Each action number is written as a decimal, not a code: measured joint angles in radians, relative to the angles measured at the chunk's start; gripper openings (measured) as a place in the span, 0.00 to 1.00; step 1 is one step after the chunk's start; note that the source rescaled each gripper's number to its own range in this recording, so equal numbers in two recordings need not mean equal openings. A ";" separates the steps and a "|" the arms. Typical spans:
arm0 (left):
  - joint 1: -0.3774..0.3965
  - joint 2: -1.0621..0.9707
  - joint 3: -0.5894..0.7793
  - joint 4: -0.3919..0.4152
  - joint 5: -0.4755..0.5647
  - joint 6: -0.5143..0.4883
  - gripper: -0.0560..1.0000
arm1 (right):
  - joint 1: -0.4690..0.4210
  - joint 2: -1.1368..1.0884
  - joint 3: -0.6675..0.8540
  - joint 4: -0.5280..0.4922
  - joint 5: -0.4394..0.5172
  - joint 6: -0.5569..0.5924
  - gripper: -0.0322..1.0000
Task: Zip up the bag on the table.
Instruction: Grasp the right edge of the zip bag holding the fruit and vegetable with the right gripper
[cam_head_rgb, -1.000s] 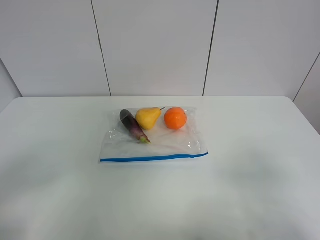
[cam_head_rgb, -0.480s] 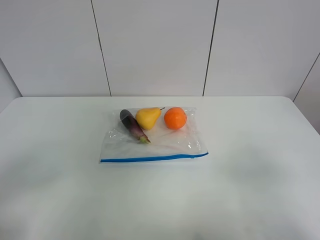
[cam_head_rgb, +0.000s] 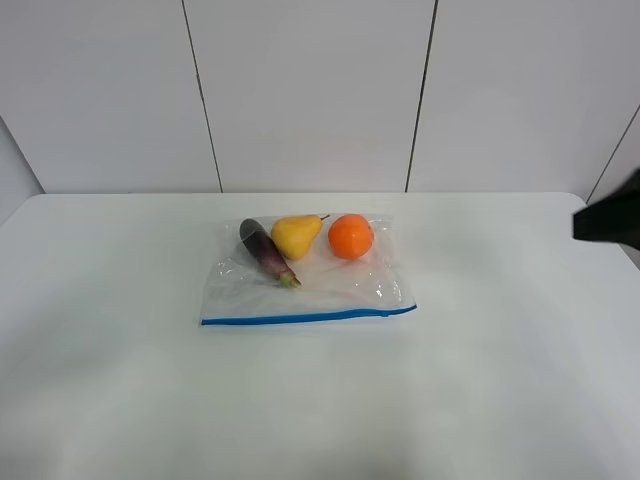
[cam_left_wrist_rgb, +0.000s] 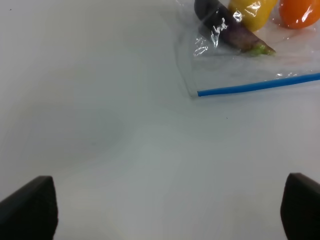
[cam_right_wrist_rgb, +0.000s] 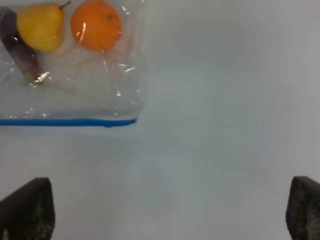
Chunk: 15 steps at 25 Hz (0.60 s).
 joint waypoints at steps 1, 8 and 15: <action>0.000 0.000 0.000 0.000 0.000 0.000 1.00 | 0.000 0.078 -0.031 0.025 -0.005 -0.002 1.00; 0.000 0.000 0.000 0.000 0.000 0.000 1.00 | 0.000 0.567 -0.201 0.218 -0.021 -0.117 1.00; 0.000 0.000 0.000 0.000 0.000 0.000 1.00 | 0.000 0.921 -0.250 0.468 -0.022 -0.307 1.00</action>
